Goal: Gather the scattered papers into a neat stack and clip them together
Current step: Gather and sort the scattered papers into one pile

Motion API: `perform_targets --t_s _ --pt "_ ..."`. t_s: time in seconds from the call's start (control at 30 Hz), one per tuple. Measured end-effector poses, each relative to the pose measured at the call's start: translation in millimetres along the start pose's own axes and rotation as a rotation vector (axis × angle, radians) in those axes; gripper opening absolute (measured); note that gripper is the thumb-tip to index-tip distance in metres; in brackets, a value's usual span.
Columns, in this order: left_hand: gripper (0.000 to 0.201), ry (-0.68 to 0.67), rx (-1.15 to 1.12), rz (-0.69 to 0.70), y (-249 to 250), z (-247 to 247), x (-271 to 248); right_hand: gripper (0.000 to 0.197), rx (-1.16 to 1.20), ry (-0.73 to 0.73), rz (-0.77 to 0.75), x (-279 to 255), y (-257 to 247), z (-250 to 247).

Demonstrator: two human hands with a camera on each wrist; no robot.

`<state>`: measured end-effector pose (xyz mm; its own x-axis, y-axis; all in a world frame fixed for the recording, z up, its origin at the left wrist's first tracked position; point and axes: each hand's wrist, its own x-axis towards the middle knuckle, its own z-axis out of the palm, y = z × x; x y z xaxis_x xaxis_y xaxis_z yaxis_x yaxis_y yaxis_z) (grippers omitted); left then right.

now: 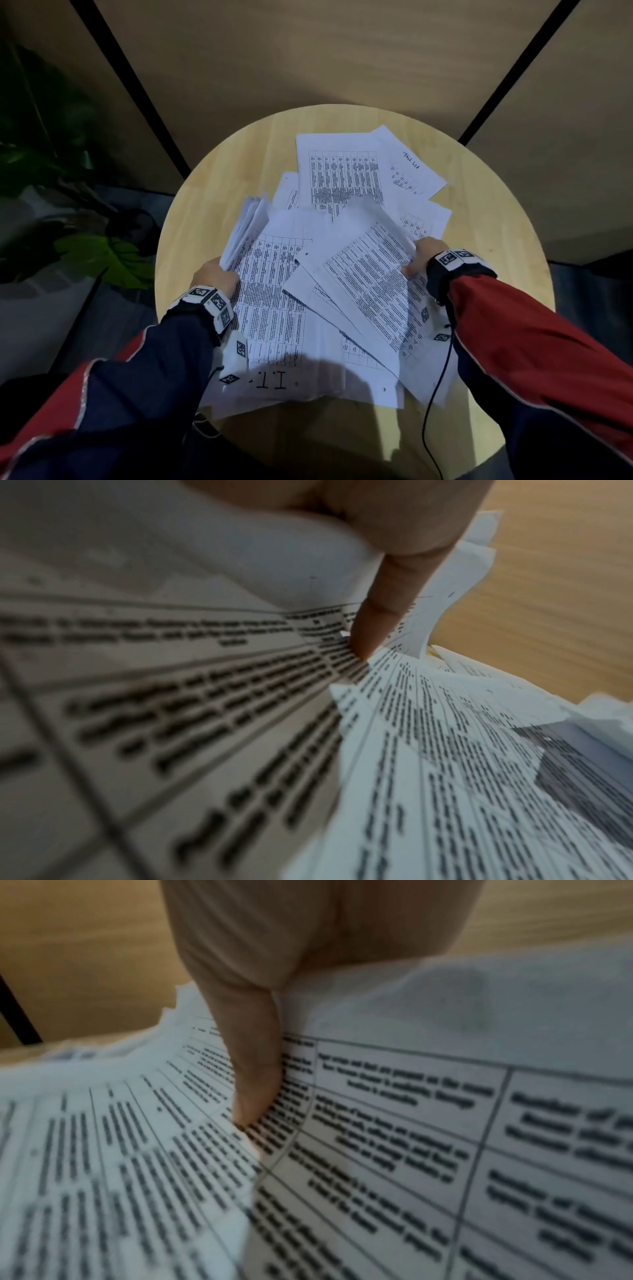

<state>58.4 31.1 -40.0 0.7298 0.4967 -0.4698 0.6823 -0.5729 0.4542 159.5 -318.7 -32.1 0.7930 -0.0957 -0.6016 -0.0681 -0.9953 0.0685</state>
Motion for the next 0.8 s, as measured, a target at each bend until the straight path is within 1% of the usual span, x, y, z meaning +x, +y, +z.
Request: perform_targets --t_s 0.07,0.1,0.17,0.2,0.23,0.3,0.33,0.37,0.4,0.43,0.47,0.5,0.53,0.57,0.6,0.63,0.67,0.73,0.8 --pt "0.024 -0.005 -0.016 -0.007 -1 0 0 0.042 0.199 0.042 -0.014 -10 5 -15" --pt "0.025 -0.008 -0.020 -0.009 -1 0 0 0.036 0.342 0.079 -0.022 -16 10 -25" --pt "0.026 -0.009 -0.021 -0.008 -2 1 0 0.020 0.715 0.160 -0.054 -27 21 -42" --pt "0.026 -0.007 -0.020 -0.007 -2 1 0 0.016 0.888 0.211 -0.074 -30 28 -50" --pt "0.026 -0.005 -0.023 -0.007 -3 1 0 0.019 1.051 0.280 -0.105 -32 33 -56" --pt "0.026 -0.002 -0.028 -0.009 -3 1 -1 0.034 1.367 0.439 -0.156 -26 37 -62" --pt "0.026 -0.001 -0.029 -0.009 -4 1 -1 0.038 1.512 0.503 -0.130 -18 37 -62" --pt "0.025 0.001 -0.029 -0.009 -4 1 -2 0.041 1.620 0.530 -0.075 -9 36 -60" --pt "0.024 0.003 -0.029 -0.008 -5 1 -2 0.052 1.655 0.522 0.032 4 33 -54" --pt "0.022 0.003 -0.027 -0.006 -5 1 -2 0.073 1.659 0.482 0.154 12 26 -49" --pt "0.020 -0.001 -0.025 -0.005 -6 1 -3 0.090 1.629 0.408 0.271 12 19 -44" --pt "0.017 -0.006 -0.024 -0.006 -6 2 -3 0.096 1.544 0.327 0.342 23 14 -32" --pt "0.014 -0.011 -0.023 -0.008 -7 2 -3 0.089 1.414 0.225 0.375 26 8 -24" --pt "0.011 -0.012 -0.025 -0.011 -7 2 -4 0.077 1.296 0.117 0.368 30 1 -15" --pt "0.010 -0.010 -0.026 -0.012 -8 2 -3 0.070 1.208 0.041 0.366 34 -4 -6" --pt "0.010 -0.008 -0.026 -0.014 -10 2 -3 0.068 1.128 0.015 0.388 35 -9 0" --pt "0.010 -0.007 -0.024 -0.016 -11 2 -3 0.065 1.049 0.035 0.411 33 -17 3" --pt "0.010 -0.009 -0.027 -0.014 -14 2 -3 0.052 0.924 0.175 0.412 35 -27 0" --pt "0.010 -0.004 -0.039 -0.010 -15 3 -3 0.040 0.825 0.290 0.381 34 -33 -17"
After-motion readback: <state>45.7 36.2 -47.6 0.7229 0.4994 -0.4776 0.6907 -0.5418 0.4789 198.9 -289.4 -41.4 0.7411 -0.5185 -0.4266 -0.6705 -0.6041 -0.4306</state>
